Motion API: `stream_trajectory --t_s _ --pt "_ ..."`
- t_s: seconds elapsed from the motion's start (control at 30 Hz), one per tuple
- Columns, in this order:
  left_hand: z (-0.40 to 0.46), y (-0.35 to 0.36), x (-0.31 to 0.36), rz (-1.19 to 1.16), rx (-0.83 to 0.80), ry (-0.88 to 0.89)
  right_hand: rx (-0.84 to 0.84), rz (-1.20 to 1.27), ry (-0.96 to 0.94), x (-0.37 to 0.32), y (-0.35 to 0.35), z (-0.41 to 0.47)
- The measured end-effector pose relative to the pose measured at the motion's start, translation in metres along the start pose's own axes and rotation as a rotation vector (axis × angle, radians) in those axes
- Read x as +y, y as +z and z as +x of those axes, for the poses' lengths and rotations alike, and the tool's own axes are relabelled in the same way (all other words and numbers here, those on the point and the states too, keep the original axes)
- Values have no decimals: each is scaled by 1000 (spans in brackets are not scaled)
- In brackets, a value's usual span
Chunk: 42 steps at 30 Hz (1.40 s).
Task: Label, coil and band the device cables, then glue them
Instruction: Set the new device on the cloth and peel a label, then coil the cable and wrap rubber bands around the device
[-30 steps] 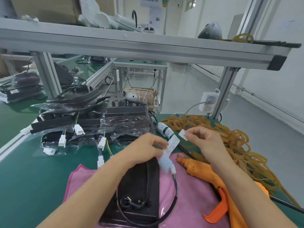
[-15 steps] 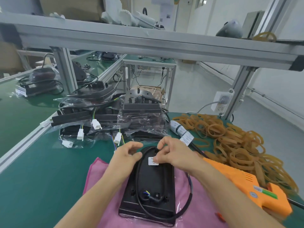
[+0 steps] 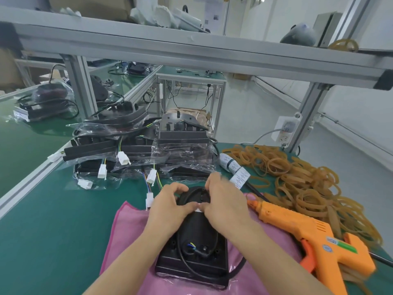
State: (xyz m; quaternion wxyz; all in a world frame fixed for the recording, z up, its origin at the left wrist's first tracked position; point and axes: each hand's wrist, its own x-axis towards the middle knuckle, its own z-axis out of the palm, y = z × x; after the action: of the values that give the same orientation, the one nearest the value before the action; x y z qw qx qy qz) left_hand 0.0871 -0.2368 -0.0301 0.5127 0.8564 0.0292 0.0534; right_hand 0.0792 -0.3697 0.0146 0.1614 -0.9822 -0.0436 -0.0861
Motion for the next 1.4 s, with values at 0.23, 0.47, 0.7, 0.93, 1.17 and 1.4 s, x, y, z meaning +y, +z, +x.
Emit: stream_trajectory --t_s 0.23,0.47,0.7,0.93,1.17,1.4 --pt "-18 -21 6 113 154 79 -91 276 254 30 -9 -16" --pt "-47 -15 3 367 -29 2 -285 239 252 32 -1 -41" --pt "-42 -22 4 -175 -192 -223 -303 548 404 35 4 -42" --pt "-35 -44 10 -768 -410 -341 -105 638 237 40 0 -50" --pt "-27 -41 24 -873 -495 -270 12 795 103 42 4 -56" --pt "-16 -29 23 -936 -417 -200 -202 641 114 57 -13 -45"
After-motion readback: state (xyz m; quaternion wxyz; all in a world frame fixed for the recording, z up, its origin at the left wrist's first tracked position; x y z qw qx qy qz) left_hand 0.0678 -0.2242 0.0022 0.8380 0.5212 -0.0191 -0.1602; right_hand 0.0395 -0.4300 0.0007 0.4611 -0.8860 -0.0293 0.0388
